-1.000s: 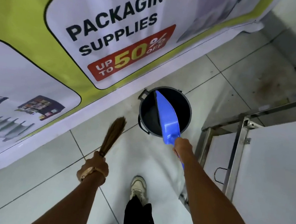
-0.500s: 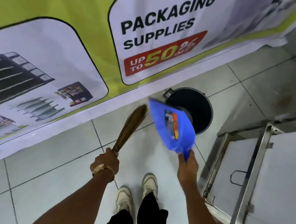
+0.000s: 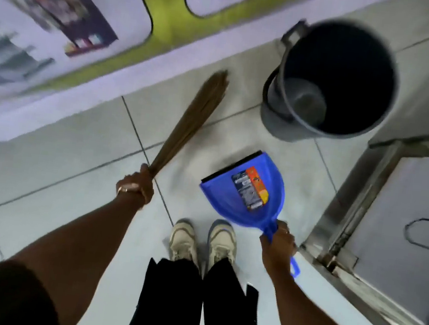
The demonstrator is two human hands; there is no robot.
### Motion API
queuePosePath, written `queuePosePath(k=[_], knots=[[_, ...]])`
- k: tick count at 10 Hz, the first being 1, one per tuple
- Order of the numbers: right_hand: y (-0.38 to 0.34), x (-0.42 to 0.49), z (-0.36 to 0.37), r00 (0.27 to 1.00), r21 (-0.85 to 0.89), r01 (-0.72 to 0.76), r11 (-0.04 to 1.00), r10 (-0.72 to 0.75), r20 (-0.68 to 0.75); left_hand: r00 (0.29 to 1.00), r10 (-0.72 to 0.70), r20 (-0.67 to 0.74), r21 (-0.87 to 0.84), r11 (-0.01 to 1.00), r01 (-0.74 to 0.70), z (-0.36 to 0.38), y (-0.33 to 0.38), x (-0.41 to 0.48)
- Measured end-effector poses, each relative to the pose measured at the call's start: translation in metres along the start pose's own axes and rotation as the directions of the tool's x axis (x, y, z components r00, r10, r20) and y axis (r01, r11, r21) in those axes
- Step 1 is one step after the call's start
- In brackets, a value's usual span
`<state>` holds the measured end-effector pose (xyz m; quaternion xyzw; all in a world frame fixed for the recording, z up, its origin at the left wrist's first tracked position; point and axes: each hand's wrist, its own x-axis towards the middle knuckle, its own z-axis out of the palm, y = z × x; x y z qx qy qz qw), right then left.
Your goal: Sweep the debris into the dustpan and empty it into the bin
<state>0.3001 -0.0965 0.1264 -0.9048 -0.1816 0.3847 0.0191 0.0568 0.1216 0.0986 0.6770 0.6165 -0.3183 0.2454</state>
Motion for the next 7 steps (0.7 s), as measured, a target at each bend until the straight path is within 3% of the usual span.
queuePosePath(k=[3,5,6,7], knots=[[0.023,0.137,0.079,0.991,0.027,0.133,0.991,-0.132,-0.027,0.998,0.01,-0.061,-0.108,0.994,-0.016,0.111,0.049,0.107],[0.013,0.147,0.1,0.996,0.046,0.081,0.996,-0.08,-0.034,0.998,0.001,-0.063,-0.147,0.989,-0.011,0.123,0.061,0.119],[-0.001,0.132,0.096,0.995,-0.036,0.085,0.996,-0.086,-0.044,0.999,0.019,-0.05,-0.223,0.974,-0.029,0.109,0.058,0.106],[-0.023,0.098,0.079,0.992,-0.154,0.12,0.981,-0.125,-0.025,0.987,0.133,-0.089,-0.165,0.975,-0.146,0.083,0.054,0.067]])
